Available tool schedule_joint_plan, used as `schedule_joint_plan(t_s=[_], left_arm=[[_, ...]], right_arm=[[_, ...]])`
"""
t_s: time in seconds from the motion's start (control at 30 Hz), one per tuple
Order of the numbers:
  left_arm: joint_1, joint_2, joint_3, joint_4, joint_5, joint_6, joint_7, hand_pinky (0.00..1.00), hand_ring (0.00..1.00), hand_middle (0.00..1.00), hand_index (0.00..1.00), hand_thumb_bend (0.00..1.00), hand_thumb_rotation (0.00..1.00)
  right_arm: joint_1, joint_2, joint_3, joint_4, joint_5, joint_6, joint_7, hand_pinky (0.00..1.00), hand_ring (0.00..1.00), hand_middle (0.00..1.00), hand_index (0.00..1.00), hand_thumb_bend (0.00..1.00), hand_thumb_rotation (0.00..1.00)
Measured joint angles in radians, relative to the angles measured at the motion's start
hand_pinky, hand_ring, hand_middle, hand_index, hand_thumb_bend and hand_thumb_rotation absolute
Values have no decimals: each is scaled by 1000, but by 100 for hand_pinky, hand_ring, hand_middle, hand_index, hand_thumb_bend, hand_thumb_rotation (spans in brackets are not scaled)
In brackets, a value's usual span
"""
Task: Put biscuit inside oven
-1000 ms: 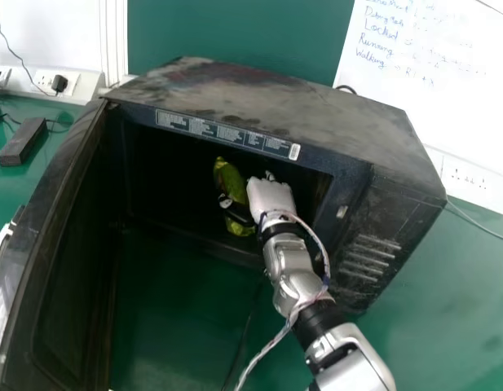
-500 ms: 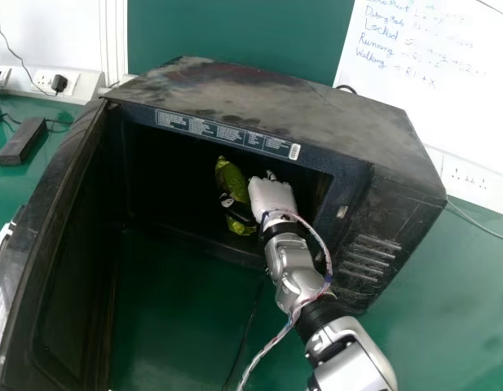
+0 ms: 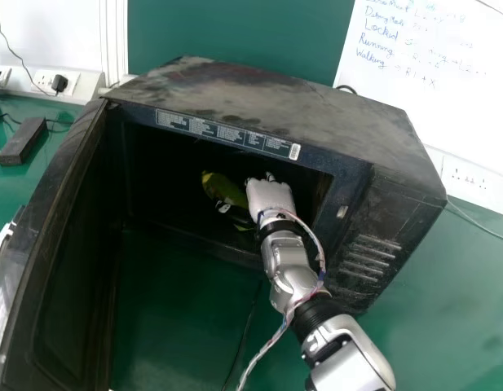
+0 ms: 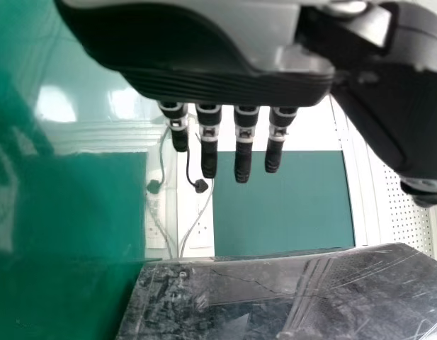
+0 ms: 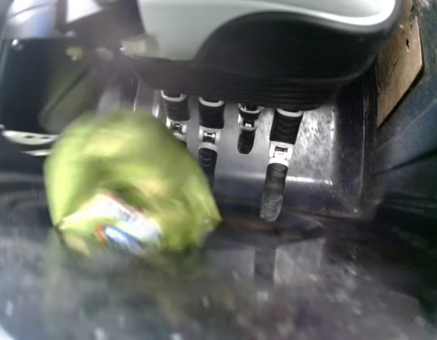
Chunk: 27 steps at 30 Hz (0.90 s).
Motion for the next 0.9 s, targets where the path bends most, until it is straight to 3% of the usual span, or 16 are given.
schedule_joint_plan(t_s=[0.2, 0.43, 0.9], left_arm=[[-1, 0, 0, 0, 0, 0, 0, 88, 89, 91, 94, 68, 87], [-2, 1, 0, 0, 0, 1, 0, 89, 89, 91, 95, 68, 87], [-7, 2, 0, 0, 1, 2, 3, 89, 89, 91, 95, 70, 87]], right_arm=[[27, -1, 6, -112, 2, 44, 66, 80, 88, 92, 92, 100, 79], [122, -21, -8, -312, 17, 92, 153, 83, 91, 94, 94, 100, 84], [402, -55, -41, -859, -29, 239, 288, 86, 95, 97, 97, 100, 87]])
